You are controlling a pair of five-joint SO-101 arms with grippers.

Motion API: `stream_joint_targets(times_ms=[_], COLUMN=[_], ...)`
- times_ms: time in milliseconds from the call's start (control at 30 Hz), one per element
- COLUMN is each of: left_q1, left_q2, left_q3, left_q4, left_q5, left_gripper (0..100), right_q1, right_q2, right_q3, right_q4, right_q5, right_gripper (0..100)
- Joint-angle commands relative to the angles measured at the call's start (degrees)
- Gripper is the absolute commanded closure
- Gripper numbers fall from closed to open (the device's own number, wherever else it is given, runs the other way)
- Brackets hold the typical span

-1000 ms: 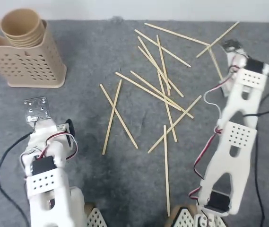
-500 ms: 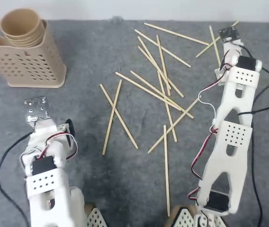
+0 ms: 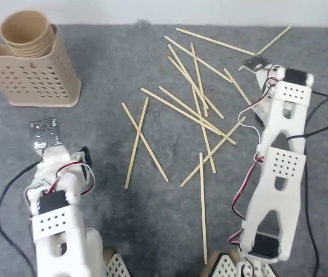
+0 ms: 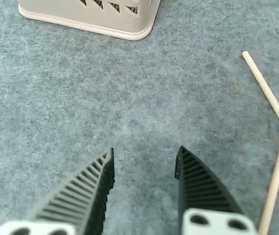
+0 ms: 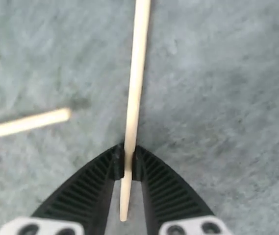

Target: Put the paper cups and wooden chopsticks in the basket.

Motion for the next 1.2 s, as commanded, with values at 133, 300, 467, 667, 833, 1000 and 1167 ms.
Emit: stream_joint_targets(times_ms=[133,300,467,667,833,1000,1167], left_q1=[-0.26,0.00,-0.09,-0.26,-0.26,-0.26,-0.26], left_q2=[-1.23,-1.23,-1.23,-1.23,-1.23,-1.23,-1.23], left_q3=[-0.57,-0.57,-0.66,-0.66,-0.66,-0.66,-0.66], left_q4=[0.00,-0.09,-0.09,-0.09,0.00,0.00,0.00], left_q5=[-0.79,-0.79,-0.79,-0.79,-0.79,-0.79,-0.79], left_gripper=[80,80,80,80,80,80,80], right_q1=[4.44,2.86,1.89,3.38,6.90,8.13,6.81], right_q2=[-7.08,-18.86,-33.36,-40.22,-35.91,-34.33,-35.47], right_q3=[0.62,15.21,32.79,43.96,43.60,43.08,42.29], right_q4=[3.03,2.95,2.86,-0.84,-5.05,-4.97,-7.96], right_q5=[5.71,7.74,7.56,7.56,6.68,6.86,6.07], right_gripper=[99.1,99.1,99.1,98.0,81.5,84.1,89.0])
